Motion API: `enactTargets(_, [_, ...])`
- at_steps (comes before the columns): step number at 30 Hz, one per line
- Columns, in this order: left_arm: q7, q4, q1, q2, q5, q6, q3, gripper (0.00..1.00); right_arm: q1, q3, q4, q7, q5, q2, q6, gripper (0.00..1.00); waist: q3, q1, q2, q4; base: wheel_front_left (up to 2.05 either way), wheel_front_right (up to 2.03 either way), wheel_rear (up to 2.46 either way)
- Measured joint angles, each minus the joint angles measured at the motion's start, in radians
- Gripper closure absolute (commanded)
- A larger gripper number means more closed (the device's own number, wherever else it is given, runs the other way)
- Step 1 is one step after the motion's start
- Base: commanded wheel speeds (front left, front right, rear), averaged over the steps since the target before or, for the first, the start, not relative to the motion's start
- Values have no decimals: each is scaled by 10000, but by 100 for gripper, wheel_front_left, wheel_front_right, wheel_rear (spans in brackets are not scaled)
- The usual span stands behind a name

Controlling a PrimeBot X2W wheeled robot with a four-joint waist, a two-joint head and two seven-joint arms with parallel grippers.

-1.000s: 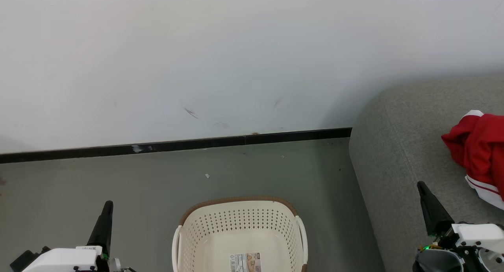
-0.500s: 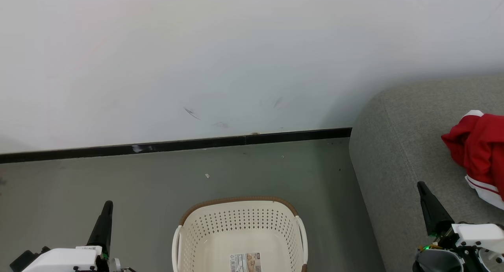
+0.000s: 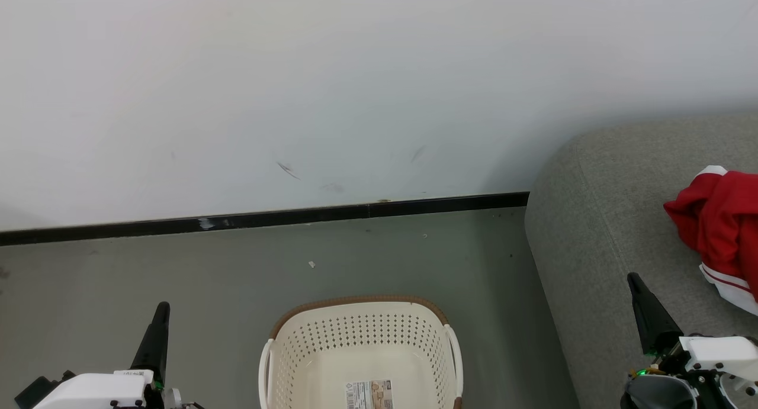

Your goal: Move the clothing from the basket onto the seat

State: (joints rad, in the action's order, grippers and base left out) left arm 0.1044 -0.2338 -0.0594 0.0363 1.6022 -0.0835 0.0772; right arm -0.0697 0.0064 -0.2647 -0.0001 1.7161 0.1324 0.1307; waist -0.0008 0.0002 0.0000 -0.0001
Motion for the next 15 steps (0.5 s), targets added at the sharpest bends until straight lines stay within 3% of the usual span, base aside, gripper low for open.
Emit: enactTargets(15, [0,-6,0,0,0,-61,2,100,0,4,-2,0,2,2,0,100,0,-1,0,0,0,0,0])
